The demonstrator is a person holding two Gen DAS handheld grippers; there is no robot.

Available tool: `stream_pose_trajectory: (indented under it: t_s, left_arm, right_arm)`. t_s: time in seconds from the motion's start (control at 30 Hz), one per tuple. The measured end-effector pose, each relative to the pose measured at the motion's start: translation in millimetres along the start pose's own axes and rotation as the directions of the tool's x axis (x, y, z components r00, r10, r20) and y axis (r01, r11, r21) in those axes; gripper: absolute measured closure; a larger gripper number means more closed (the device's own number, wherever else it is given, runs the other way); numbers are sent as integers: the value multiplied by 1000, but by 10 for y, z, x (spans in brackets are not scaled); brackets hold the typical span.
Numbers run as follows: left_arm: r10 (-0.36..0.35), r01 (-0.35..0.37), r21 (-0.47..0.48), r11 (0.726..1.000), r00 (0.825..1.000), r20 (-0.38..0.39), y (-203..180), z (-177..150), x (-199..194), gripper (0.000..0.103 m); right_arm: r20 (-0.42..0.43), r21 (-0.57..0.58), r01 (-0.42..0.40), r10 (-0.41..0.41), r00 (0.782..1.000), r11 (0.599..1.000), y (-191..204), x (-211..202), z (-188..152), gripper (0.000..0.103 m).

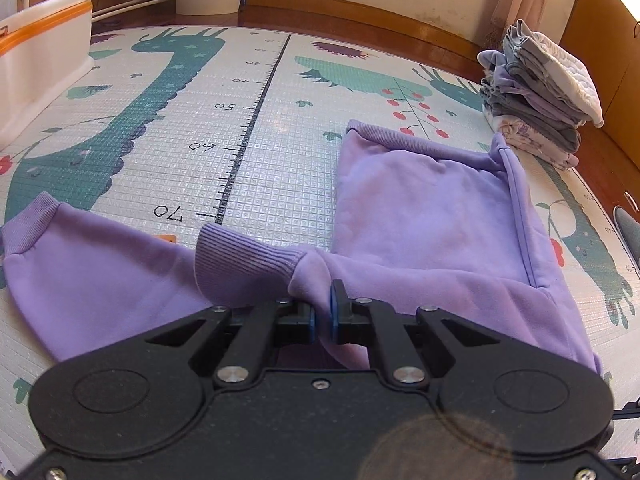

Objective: Fold clothes

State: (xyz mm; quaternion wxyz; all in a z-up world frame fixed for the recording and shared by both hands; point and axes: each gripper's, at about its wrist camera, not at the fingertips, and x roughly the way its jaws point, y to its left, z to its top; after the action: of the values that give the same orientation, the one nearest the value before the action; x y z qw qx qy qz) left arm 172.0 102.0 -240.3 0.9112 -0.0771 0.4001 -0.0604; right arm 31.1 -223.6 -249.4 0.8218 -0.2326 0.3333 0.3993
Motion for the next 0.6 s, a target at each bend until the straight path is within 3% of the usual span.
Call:
stream_pose_trajectory:
  t_s: [0.07, 0.1, 0.17, 0.2, 0.23, 0.33, 0.37, 0.4, 0.43, 0.47, 0.5, 0.57, 0.6]
  left_arm:
    - [1, -1, -8, 1000, 1000, -9, 8, 2, 13, 97]
    - [-21, 20, -56, 998, 1000, -23, 62, 8, 19, 94]
    - [-53, 48, -158, 986, 998, -29, 189, 14, 13, 69]
    - [-64, 60, -220, 974, 998, -9, 269, 11, -11, 45]
    - [-73, 73, -283, 956, 997, 13, 352, 9, -37, 43]
    - [-97, 100, -429, 898, 995, 30, 562, 43, -22, 44]
    - [-94, 97, -424, 901, 995, 27, 563, 66, -18, 46]
    - [-91, 93, -414, 906, 996, 23, 560, 89, -15, 76]
    - [-89, 89, -404, 910, 996, 20, 557, 113, -13, 87]
    - [-98, 115, -371, 921, 993, 64, 517, 150, -98, 87]
    - [-131, 177, -341, 923, 979, 154, 491, 167, -223, 89]
    - [-90, 138, -273, 952, 979, 184, 478, 121, -226, 91]
    - [-26, 49, -241, 969, 995, 100, 476, 97, -99, 92]
  right_arm:
    - [29, 50, -20, 19, 999, 999, -95, -30, 49, 59]
    - [44, 75, -29, 25, 999, 997, -141, -40, 73, 59]
    - [40, 117, -47, 43, 998, 992, -197, 29, 65, 59]
    - [33, 131, -59, 55, 998, 990, -211, 71, 48, 59]
    - [26, 140, -71, 68, 997, 988, -221, 108, 32, 58]
    - [20, 154, -85, 83, 996, 984, -205, 139, -13, 55]
    - [21, 154, -88, 85, 996, 984, -195, 144, -18, 54]
    - [23, 152, -90, 87, 996, 984, -185, 148, -17, 51]
    - [24, 152, -94, 92, 996, 984, -178, 146, -14, 49]
    - [25, 152, -98, 95, 995, 983, -172, 144, -10, 49]
    - [23, 149, -99, 97, 995, 984, -167, 147, -7, 48]
    - [21, 152, -106, 104, 994, 983, -175, 162, -12, 48]
    - [23, 159, -112, 110, 994, 981, -184, 166, -15, 46]
